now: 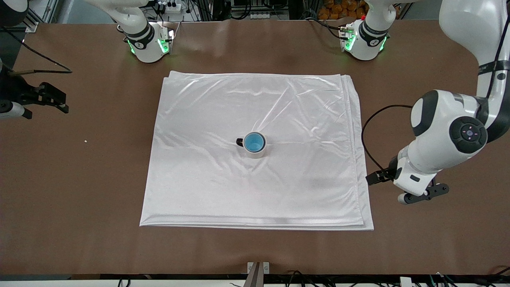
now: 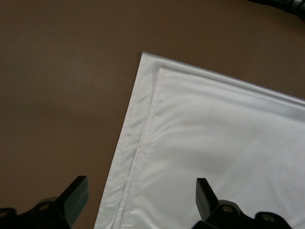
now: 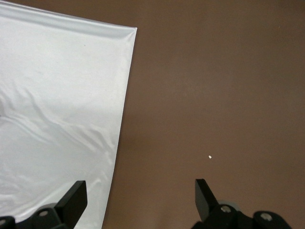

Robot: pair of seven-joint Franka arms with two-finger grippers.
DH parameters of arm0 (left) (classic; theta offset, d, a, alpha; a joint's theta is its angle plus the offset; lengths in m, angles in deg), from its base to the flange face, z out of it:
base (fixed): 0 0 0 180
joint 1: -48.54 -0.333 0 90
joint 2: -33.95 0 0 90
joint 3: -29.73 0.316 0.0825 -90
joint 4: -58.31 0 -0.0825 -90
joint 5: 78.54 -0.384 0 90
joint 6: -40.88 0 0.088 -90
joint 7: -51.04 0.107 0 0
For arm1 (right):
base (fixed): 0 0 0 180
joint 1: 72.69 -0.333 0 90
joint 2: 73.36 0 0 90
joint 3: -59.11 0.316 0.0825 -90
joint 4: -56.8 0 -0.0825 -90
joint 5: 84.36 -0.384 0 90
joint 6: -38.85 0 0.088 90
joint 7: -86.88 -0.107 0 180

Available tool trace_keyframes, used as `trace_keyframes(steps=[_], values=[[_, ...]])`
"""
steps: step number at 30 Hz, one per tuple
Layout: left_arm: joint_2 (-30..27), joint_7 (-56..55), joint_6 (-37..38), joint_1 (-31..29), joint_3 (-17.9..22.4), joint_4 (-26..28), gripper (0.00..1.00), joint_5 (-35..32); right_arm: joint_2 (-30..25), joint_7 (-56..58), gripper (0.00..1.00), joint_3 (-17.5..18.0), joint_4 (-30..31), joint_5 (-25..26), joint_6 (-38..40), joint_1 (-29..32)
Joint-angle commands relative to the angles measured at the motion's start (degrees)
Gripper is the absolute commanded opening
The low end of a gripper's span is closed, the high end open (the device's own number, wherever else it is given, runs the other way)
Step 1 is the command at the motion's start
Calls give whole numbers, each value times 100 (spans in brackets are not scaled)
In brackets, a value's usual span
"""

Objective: Place blue cup into white mug on cloth

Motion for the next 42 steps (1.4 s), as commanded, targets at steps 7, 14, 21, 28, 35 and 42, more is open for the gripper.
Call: trace_keyframes(steps=[7,14,21,28,35,42], values=[[-460,565,390,-200,-55,259,100,161,17,-87,100,-30,-54,4,-4,-31],[-618,565,425,-200,-55,426,100,161,17,-87,100,-30,-54,-5,-4,-31],[-636,565,486,-200,-55,417,100,161,17,-87,100,-30,-45,-5,-4,-22],[-627,574,486,-200,-55,417,100,169,43,-87,100,-30,-45,-66,-13,-5],[-618,574,486,-217,-55,417,100,169,105,-87,100,-30,-54,-75,-66,31],[-636,574,486,-217,-55,417,100,169,96,-87,100,-22,-54,-66,-57,22]])
